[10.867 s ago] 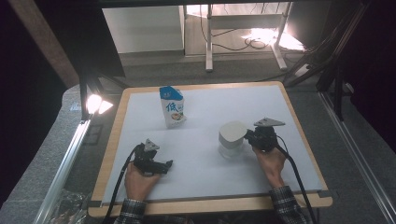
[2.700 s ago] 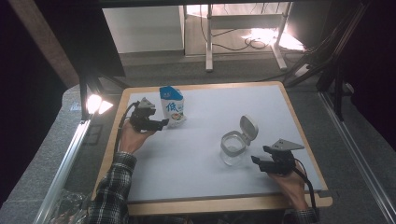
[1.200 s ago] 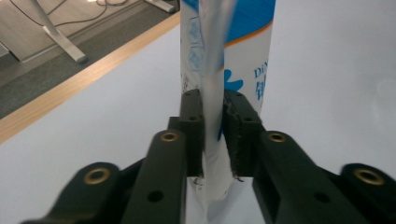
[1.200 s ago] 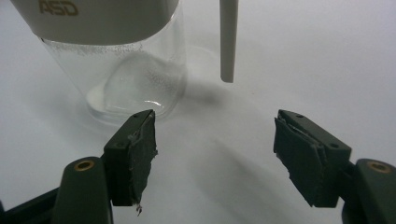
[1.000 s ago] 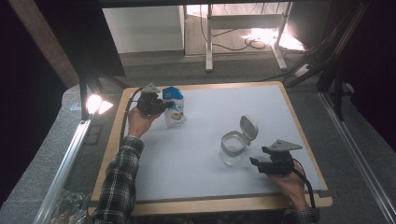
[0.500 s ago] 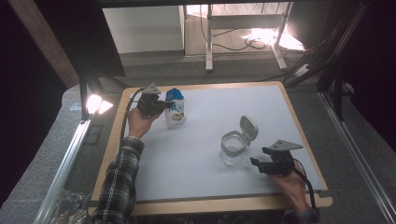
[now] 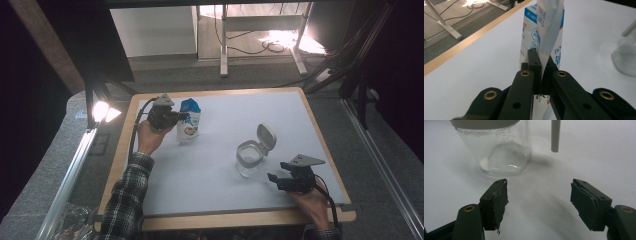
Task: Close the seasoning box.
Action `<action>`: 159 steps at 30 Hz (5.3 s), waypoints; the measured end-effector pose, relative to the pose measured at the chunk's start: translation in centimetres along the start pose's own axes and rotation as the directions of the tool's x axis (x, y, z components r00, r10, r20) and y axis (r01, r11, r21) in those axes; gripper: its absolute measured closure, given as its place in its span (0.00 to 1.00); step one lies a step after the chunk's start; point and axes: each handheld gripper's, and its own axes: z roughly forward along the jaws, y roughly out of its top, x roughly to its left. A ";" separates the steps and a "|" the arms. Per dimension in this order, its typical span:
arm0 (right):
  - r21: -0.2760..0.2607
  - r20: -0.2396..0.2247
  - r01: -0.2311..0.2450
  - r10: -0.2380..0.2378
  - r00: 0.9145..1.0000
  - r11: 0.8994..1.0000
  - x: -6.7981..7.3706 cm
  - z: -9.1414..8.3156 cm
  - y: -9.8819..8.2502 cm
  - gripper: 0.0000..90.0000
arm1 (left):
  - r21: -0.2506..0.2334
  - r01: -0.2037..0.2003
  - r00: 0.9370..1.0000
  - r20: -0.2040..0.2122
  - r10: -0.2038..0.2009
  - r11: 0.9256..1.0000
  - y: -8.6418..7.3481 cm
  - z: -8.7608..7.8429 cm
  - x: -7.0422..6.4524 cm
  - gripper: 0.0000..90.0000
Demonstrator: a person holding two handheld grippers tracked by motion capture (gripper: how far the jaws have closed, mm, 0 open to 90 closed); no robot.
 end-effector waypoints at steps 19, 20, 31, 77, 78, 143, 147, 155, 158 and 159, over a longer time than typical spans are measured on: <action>-0.037 -0.078 0.056 -0.059 0.995 0.998 2.0 -0.2 -0.1 0.40 | -0.010 0.011 0.994 0.106 -0.010 1.000 0.4 -2.4 -5.8 1.00; -0.036 -0.084 0.059 -0.062 0.995 0.998 2.2 -0.1 -0.2 0.39 | -0.013 0.004 0.995 0.104 -0.003 1.000 0.5 -2.5 -6.2 1.00; -0.032 -0.134 0.072 -0.075 0.988 0.997 3.5 0.7 -0.1 0.38 | -0.032 -0.019 0.991 0.134 0.023 0.999 1.0 -3.3 -8.9 1.00; -0.029 -0.157 0.178 -0.180 0.971 0.984 11.8 5.6 2.4 0.40 | -0.044 -0.014 0.976 0.217 0.023 0.999 2.8 -4.1 -16.5 1.00; -0.023 -0.155 0.173 -0.174 0.972 0.985 12.0 5.7 2.4 0.40 | -0.046 -0.010 0.975 0.222 0.020 0.999 2.8 -4.1 -16.5 1.00; -0.171 -0.113 0.201 -0.222 0.969 0.965 13.8 7.3 4.6 0.62 | -0.038 0.101 0.944 0.318 -0.084 0.994 4.5 -2.6 -16.5 1.00; -0.159 -0.134 0.203 -0.225 0.965 0.966 13.6 7.2 4.6 0.62 | -0.037 0.109 0.942 0.322 -0.092 0.993 4.5 -2.1 -16.3 1.00; -0.154 -0.193 0.185 -0.213 0.958 0.971 13.3 7.0 4.6 0.63 | -0.031 0.110 0.943 0.320 -0.094 0.993 4.5 -1.5 -15.9 0.99; -0.142 -0.215 0.172 -0.200 0.956 0.975 13.3 6.9 4.4 0.63 | -0.026 0.093 0.946 0.314 -0.080 0.995 4.6 -1.1 -16.1 0.99; -0.139 -0.223 0.165 -0.194 0.955 0.976 13.2 6.8 4.4 0.63 | -0.028 0.086 0.946 0.315 -0.073 0.996 4.7 -1.0 -16.2 0.99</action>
